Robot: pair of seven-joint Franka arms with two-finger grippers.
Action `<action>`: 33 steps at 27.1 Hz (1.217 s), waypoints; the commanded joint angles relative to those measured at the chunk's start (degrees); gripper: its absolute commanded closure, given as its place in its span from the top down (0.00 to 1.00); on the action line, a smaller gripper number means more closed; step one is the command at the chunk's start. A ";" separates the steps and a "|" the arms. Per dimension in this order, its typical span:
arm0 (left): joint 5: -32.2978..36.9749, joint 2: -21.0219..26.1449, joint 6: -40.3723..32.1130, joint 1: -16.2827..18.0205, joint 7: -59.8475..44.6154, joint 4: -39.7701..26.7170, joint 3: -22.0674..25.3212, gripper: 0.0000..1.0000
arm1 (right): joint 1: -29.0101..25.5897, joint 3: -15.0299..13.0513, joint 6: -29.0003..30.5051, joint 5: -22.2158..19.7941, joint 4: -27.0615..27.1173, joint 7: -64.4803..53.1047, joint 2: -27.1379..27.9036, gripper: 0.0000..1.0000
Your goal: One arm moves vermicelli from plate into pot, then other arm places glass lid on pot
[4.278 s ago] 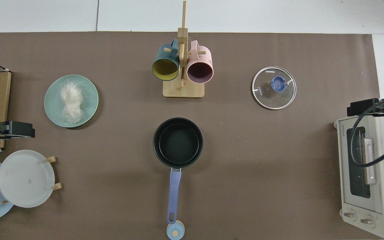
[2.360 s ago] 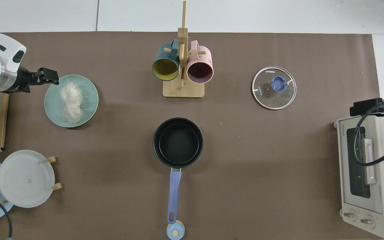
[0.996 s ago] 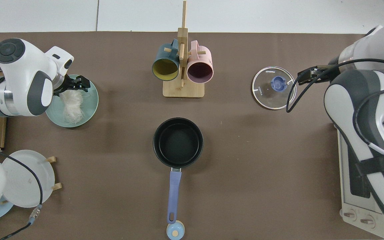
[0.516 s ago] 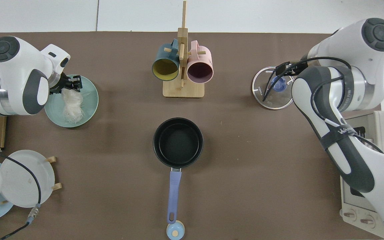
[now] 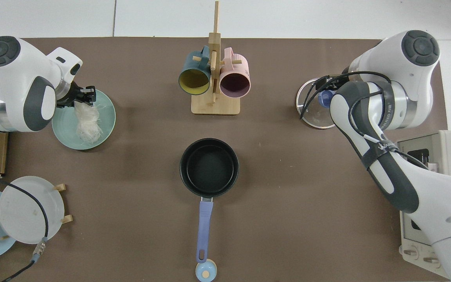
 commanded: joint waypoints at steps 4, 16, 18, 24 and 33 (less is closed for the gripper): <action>-1.60 -5.53 -7.65 -0.60 -4.10 -0.40 -4.41 0.00 | 0.50 -0.03 1.48 -0.06 -2.00 -0.53 0.79 1.00; -1.42 -7.03 -7.84 -0.60 -21.07 -2.68 -21.81 0.00 | -0.20 -0.03 1.39 -1.20 -3.06 -1.67 1.58 0.99; -1.07 -7.21 -7.39 -0.60 -23.18 -4.17 -24.45 0.00 | -0.29 -0.03 1.39 -1.20 -3.23 -1.67 1.58 0.94; -1.07 -9.58 -4.86 -0.60 -26.79 -11.90 -29.73 0.00 | 0.41 -0.12 1.39 -1.29 -3.06 -1.59 1.49 0.47; -1.51 -12.04 0.78 -0.60 -28.64 -19.91 -32.02 0.00 | 1.20 -0.03 1.04 -1.99 -2.62 -1.41 1.49 0.00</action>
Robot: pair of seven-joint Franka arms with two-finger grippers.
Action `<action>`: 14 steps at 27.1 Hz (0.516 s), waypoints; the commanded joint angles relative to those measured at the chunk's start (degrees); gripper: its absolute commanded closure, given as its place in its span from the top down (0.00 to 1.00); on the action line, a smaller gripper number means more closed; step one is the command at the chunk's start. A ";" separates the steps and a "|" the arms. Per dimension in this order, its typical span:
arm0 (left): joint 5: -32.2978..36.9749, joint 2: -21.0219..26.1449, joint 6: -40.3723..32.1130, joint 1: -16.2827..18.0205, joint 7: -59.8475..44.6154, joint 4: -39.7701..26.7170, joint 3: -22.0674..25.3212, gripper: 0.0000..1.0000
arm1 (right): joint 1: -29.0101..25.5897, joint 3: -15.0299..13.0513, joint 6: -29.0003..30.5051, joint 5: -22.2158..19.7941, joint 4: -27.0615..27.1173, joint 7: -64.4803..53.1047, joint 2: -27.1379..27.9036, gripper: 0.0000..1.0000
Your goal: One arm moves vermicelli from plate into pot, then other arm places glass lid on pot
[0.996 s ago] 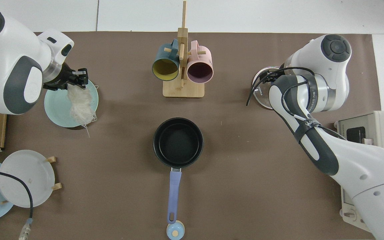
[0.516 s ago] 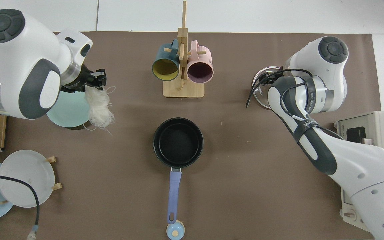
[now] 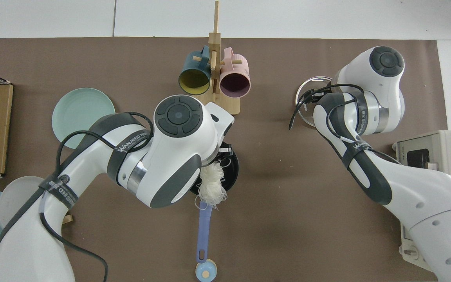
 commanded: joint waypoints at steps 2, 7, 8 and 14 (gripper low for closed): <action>-0.64 -2.76 4.94 0.75 -0.29 -5.76 0.21 0.00 | 0.27 0.23 0.56 -0.73 0.20 -0.71 -0.44 0.00; 0.41 -1.44 10.75 -0.13 -0.47 -8.31 0.65 0.00 | 0.36 0.23 0.12 -0.64 0.82 -0.71 -1.23 0.00; 0.58 -1.35 10.93 -0.13 -0.21 -8.31 0.74 0.00 | 0.45 0.23 0.03 -0.64 0.82 -0.80 -1.41 0.00; 3.22 0.05 13.04 0.40 0.14 -8.14 1.09 0.00 | 0.36 0.23 -0.84 -0.64 0.73 -0.89 -4.13 0.00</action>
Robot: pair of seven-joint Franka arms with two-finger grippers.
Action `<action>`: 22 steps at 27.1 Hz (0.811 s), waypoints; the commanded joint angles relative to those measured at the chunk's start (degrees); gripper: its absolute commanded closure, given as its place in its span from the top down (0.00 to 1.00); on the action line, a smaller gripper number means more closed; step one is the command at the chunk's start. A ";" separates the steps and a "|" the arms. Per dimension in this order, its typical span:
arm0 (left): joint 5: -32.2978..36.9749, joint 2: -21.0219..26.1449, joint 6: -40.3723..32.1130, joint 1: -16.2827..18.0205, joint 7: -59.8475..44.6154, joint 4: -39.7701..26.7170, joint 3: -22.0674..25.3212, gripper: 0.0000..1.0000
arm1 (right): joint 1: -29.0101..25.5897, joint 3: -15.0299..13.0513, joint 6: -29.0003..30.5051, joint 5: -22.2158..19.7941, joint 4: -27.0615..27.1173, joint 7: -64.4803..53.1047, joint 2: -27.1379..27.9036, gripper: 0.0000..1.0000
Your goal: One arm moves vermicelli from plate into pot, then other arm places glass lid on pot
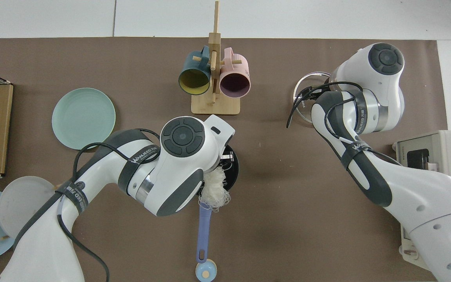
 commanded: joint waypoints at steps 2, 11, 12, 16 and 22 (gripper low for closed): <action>2.62 1.38 3.85 0.39 0.71 -0.94 0.68 0.00 | -0.20 0.19 -1.98 -0.62 -0.58 -0.89 -3.88 0.00; 5.09 3.32 3.24 0.39 1.33 2.58 2.09 0.00 | -0.20 0.19 -7.69 0.26 -1.01 -0.45 -8.89 0.00; 5.09 3.32 3.24 0.39 1.33 2.49 2.09 0.00 | -0.20 0.28 -8.22 0.35 -1.19 -0.45 -9.42 0.00; 5.00 3.32 2.98 0.30 1.15 2.41 2.09 0.00 | -0.12 0.28 -10.51 0.61 -2.07 -0.27 -11.97 0.00; 5.00 3.23 2.18 -0.14 1.24 2.41 2.00 0.99 | 0.41 0.28 -10.60 0.70 -8.30 1.04 -17.94 0.00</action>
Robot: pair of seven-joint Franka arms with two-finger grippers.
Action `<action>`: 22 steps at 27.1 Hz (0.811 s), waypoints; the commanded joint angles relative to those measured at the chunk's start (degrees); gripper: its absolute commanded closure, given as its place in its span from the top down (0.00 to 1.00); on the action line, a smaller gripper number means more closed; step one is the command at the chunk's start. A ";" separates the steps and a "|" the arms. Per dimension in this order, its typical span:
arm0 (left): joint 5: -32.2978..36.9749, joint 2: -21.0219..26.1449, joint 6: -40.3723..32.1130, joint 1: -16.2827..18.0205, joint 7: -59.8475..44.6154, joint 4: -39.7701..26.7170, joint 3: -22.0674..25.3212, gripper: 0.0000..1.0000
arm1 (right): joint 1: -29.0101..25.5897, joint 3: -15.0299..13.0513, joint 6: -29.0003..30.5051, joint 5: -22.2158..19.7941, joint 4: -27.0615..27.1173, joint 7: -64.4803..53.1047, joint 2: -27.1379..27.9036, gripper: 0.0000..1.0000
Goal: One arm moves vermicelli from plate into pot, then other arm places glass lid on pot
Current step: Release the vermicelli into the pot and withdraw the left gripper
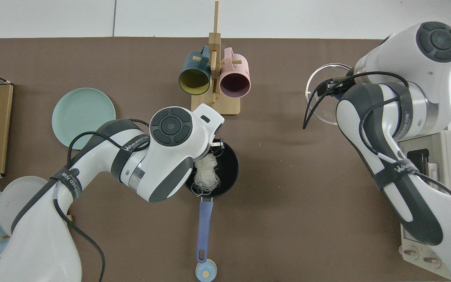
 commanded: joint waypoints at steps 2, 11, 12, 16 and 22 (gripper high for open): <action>1.12 0.30 -1.31 -0.54 0.19 1.00 -0.11 0.99 | 0.84 0.19 -0.09 0.61 -9.23 1.01 -8.40 0.00; 0.50 -1.54 -8.51 0.77 0.89 3.54 -0.37 1.00 | 1.10 0.45 -2.64 4.12 -17.49 1.10 -17.90 0.00; 0.50 -1.72 -9.65 1.12 1.41 4.59 -0.37 1.00 | 1.37 0.45 -2.64 4.21 -18.72 1.10 -19.04 0.00; 0.68 -1.72 -16.24 1.74 4.22 9.78 0.51 1.00 | 1.89 0.45 -2.64 4.21 -23.73 1.27 -23.43 0.00; 0.15 -5.50 -21.08 7.45 10.81 10.93 0.68 1.00 | 5.41 0.45 -2.99 4.13 -28.83 7.15 -29.15 0.00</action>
